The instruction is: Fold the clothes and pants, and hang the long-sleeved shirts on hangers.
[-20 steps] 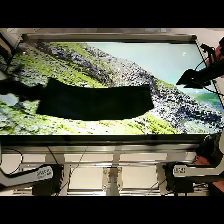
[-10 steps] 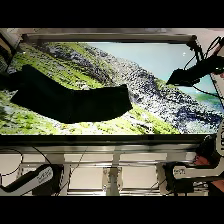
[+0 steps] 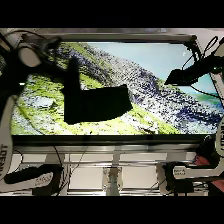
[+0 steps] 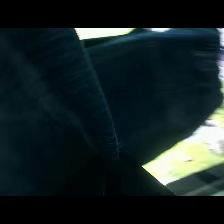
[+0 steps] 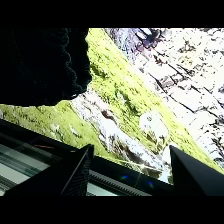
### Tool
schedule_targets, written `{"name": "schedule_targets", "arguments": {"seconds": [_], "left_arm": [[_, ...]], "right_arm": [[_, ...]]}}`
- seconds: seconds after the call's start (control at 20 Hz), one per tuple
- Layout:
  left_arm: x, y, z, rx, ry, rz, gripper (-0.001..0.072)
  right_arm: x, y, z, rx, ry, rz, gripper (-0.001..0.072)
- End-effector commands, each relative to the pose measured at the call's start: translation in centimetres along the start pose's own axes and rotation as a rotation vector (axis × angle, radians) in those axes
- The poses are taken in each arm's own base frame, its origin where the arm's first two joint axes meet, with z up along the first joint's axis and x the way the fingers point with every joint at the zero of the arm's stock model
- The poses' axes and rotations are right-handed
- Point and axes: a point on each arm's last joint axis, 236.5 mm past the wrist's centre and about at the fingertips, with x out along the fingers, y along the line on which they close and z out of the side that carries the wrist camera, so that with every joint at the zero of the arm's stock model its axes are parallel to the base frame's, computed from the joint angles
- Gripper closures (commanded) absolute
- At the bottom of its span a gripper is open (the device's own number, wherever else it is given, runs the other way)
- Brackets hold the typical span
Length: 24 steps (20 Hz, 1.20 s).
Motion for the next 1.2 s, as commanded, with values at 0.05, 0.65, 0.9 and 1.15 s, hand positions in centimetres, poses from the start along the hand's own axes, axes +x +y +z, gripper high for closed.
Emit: {"name": "schedule_targets", "arguments": {"seconds": [0.05, 0.65, 0.9, 1.15], "left_arm": [[6.4, -7.6, -0.6, 0.011, 0.037, -0.178, 0.0673], [11.8, -13.5, -1.5, 0.02, 0.049, -0.331, 0.0665], [11.1, -16.2, -1.1, 0.073, 0.015, -0.454, 0.0193], [10.5, -17.6, -0.1, 0.098, -0.04, -0.517, 0.0125]], "right_arm": [[0.0, -0.1, 0.0, 0.0, 0.001, -0.005, 0.0175], [0.1, -0.1, 0.2, 0.0, -0.006, -0.006, 0.0174], [0.1, -0.2, 0.7, 0.0, -0.028, -0.009, 0.0174], [0.0, -0.1, 1.6, 0.0, -0.064, -0.007, 0.0173]]}}
